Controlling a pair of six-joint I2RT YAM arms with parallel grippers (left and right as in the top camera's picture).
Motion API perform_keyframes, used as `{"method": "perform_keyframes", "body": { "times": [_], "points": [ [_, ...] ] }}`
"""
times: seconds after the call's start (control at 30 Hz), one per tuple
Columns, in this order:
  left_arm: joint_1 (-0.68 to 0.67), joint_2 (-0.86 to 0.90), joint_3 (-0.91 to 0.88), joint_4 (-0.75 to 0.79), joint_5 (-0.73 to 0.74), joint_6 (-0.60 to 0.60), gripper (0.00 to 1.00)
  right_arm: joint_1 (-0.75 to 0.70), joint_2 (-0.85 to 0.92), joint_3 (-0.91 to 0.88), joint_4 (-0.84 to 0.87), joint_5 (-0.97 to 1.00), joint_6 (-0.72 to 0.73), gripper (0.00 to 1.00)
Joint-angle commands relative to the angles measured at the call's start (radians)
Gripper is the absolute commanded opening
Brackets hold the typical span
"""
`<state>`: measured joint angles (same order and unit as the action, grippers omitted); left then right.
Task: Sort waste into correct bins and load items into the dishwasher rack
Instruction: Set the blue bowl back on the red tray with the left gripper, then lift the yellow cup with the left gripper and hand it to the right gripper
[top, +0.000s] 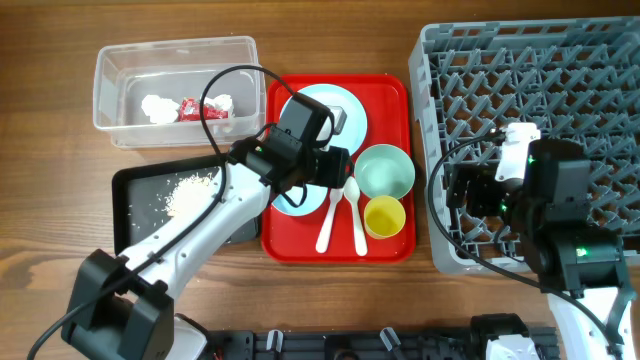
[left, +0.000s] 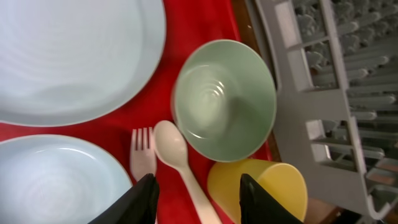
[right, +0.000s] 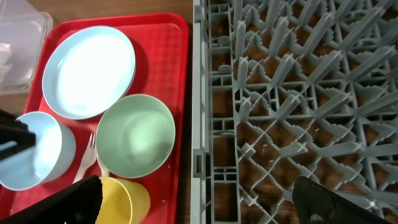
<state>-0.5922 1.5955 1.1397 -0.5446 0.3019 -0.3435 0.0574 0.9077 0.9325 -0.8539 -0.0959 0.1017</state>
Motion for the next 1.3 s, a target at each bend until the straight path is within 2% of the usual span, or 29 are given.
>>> {"method": "perform_keyframes", "body": {
  "times": [0.0, 0.1, 0.23, 0.3, 0.33, 0.43, 0.5, 0.6, 0.63, 0.67, 0.7, 0.77, 0.83, 0.87, 0.97, 1.03, 1.2, 1.27],
  "points": [
    [-0.069, 0.025, 0.006, -0.006, 0.076, -0.005, 0.44, 0.001, -0.003, 0.028, -0.023, 0.026, 0.01, 1.0],
    [-0.144, 0.071, 0.006, -0.021, 0.055, -0.006, 0.48, 0.001, 0.007, 0.028, -0.032, 0.026, 0.011, 1.0],
    [-0.202, 0.177, 0.006, -0.07, -0.012, -0.016, 0.45, 0.001, 0.007, 0.028, -0.04, 0.026, 0.01, 1.0],
    [-0.202, 0.205, 0.006, -0.048, -0.012, -0.017, 0.26, 0.001, 0.007, 0.028, -0.045, 0.026, 0.011, 1.0],
    [-0.201, 0.205, 0.006, -0.027, -0.012, -0.029, 0.04, 0.001, 0.007, 0.028, -0.052, 0.026, 0.011, 1.0],
    [-0.188, 0.175, 0.024, -0.061, -0.003, -0.039, 0.04, 0.001, 0.01, 0.028, -0.056, 0.044, 0.011, 1.0],
    [-0.138, 0.1, 0.053, -0.107, 0.001, -0.039, 0.04, 0.001, 0.026, 0.028, -0.053, 0.131, 0.064, 1.0],
    [0.001, -0.01, 0.059, -0.076, 0.151, -0.052, 0.04, 0.001, 0.089, 0.028, -0.012, 0.155, 0.146, 1.0],
    [0.086, -0.032, 0.059, -0.047, 0.246, -0.085, 0.04, 0.001, 0.124, 0.028, 0.016, 0.085, 0.143, 1.0],
    [0.163, -0.034, 0.059, -0.01, 0.357, -0.113, 0.04, 0.001, 0.161, 0.028, 0.049, -0.065, 0.111, 1.0],
    [0.267, -0.01, 0.058, 0.058, 0.536, -0.174, 0.04, 0.001, 0.212, 0.028, 0.085, -0.313, 0.036, 1.0],
    [0.342, 0.035, 0.058, 0.105, 0.706, -0.287, 0.04, 0.002, 0.285, 0.028, 0.1, -0.594, -0.025, 1.0],
    [0.372, 0.095, 0.058, 0.122, 0.834, -0.298, 0.04, 0.002, 0.365, 0.028, 0.122, -0.817, -0.105, 1.0],
    [0.369, 0.127, 0.058, 0.124, 0.872, -0.297, 0.04, 0.002, 0.406, 0.028, 0.154, -0.936, -0.153, 1.0],
    [0.326, 0.173, 0.058, 0.151, 0.921, -0.298, 0.04, 0.002, 0.493, 0.028, 0.275, -1.123, -0.154, 1.0],
    [0.285, 0.174, 0.058, 0.179, 0.942, -0.298, 0.04, 0.002, 0.536, 0.028, 0.338, -1.133, -0.15, 1.0],
    [0.187, 0.174, 0.058, 0.228, 0.951, -0.347, 0.04, 0.002, 0.574, 0.028, 0.48, -1.341, -0.151, 0.99],
    [0.184, 0.174, 0.058, 0.232, 0.951, -0.362, 0.04, 0.003, 0.574, 0.028, 0.484, -1.381, -0.154, 0.92]
  ]
}}
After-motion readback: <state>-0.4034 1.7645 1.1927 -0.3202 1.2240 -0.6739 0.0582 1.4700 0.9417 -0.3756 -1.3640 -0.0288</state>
